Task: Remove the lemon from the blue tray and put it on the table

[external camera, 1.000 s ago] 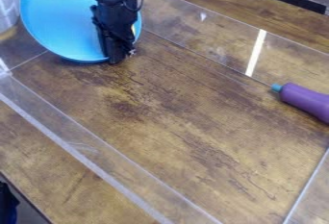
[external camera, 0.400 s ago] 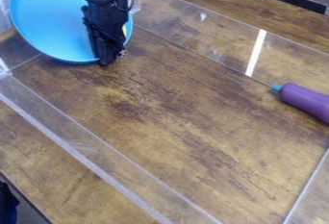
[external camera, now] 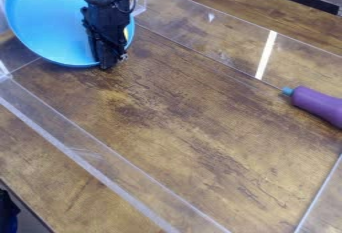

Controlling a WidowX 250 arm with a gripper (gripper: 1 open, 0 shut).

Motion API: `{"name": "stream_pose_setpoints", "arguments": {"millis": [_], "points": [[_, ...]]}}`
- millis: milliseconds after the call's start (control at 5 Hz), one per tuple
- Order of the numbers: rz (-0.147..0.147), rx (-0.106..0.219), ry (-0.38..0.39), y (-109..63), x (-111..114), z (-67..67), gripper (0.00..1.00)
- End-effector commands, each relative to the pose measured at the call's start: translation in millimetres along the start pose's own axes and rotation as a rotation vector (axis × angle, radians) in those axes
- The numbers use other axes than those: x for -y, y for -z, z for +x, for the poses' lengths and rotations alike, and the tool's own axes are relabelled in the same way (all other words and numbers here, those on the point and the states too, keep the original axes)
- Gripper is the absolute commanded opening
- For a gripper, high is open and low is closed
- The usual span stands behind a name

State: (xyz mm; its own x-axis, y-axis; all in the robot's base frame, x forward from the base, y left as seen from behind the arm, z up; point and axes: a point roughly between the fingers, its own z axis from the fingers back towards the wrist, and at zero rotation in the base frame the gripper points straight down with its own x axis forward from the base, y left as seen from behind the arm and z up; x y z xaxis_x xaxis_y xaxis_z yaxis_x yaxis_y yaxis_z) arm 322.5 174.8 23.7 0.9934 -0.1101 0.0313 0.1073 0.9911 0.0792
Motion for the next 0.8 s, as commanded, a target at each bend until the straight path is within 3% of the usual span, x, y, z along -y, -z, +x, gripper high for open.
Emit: {"name": "stream_pose_setpoints", "arguments": {"millis": [0, 600], "points": [[0.016, 0.004, -0.065, -9.5, -16, -13.1, 0.00], [0.014, -0.020, -0.092, -8.7, -11, -24.2, 0.00]]}}
